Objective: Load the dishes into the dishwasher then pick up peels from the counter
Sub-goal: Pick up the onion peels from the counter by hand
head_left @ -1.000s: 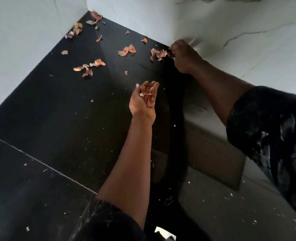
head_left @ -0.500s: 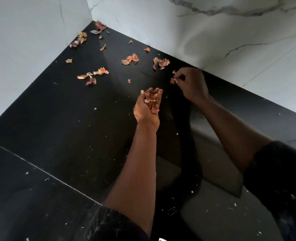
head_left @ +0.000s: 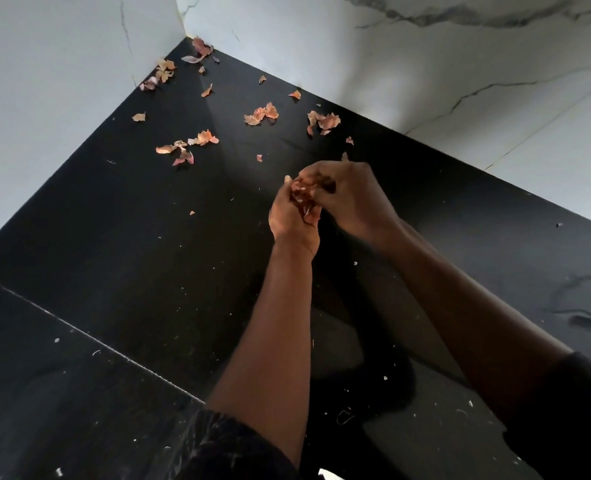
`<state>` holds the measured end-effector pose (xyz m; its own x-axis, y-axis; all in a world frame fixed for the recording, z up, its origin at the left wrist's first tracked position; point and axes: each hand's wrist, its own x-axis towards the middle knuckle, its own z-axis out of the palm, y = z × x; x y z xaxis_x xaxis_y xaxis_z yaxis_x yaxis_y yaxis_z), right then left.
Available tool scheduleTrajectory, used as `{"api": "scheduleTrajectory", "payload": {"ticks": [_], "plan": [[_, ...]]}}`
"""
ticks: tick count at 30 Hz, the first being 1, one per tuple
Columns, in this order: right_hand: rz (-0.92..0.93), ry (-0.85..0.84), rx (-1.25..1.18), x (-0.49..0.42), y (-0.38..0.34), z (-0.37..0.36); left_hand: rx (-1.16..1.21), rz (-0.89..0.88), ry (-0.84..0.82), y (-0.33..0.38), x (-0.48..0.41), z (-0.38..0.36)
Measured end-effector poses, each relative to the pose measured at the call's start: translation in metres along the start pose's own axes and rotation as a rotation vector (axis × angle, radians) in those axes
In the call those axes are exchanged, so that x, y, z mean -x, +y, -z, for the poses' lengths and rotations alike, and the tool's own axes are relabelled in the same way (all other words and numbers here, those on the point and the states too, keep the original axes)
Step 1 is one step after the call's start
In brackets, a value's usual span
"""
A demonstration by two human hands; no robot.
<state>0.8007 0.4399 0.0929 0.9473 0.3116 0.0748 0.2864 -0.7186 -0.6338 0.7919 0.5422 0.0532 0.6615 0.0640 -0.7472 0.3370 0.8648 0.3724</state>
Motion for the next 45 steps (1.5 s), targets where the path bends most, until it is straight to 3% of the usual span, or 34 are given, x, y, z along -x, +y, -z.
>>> {"api": "scheduleTrajectory", "payload": {"ticks": [4, 7, 10, 13, 16, 19, 25, 34, 39, 41, 45], "plan": [[-0.004, 0.114, 0.014, -0.017, 0.001, 0.013, 0.002, 0.008, -0.063, 0.002, 0.001, 0.003], [-0.179, 0.291, 0.081, -0.049, 0.033, 0.028, 0.020, 0.020, -0.109, 0.001, 0.000, 0.005], [-0.286, 0.041, 0.284, -0.067, 0.063, 0.028, 0.028, 0.007, -0.114, 0.000, -0.003, 0.005], [-0.195, -0.147, 0.383, -0.060, 0.069, 0.016, 0.021, -0.009, -0.112, 0.000, -0.004, 0.003], [-0.048, -0.015, 0.507, -0.043, 0.069, 0.004, 0.005, -0.012, -0.114, 0.000, -0.004, 0.003], [-0.021, 0.035, 0.524, -0.032, 0.066, -0.001, -0.001, -0.009, -0.124, 0.000, -0.003, 0.003], [-0.092, 0.154, 0.145, -0.027, 0.028, 0.009, 0.003, -0.009, -0.131, 0.000, -0.002, 0.004], [0.141, 0.049, 0.115, -0.016, -0.020, -0.002, 0.010, -0.018, -0.060, 0.003, 0.000, 0.006], [-0.105, 0.222, 0.205, -0.083, 0.027, 0.016, 0.065, 0.017, -0.127, 0.003, -0.001, 0.006], [-0.200, 0.153, 0.295, -0.103, 0.048, 0.018, 0.061, 0.008, -0.137, 0.002, -0.002, 0.006], [-0.063, -0.072, 0.370, -0.107, 0.066, 0.014, 0.047, -0.007, -0.139, 0.001, -0.004, 0.008]]}}
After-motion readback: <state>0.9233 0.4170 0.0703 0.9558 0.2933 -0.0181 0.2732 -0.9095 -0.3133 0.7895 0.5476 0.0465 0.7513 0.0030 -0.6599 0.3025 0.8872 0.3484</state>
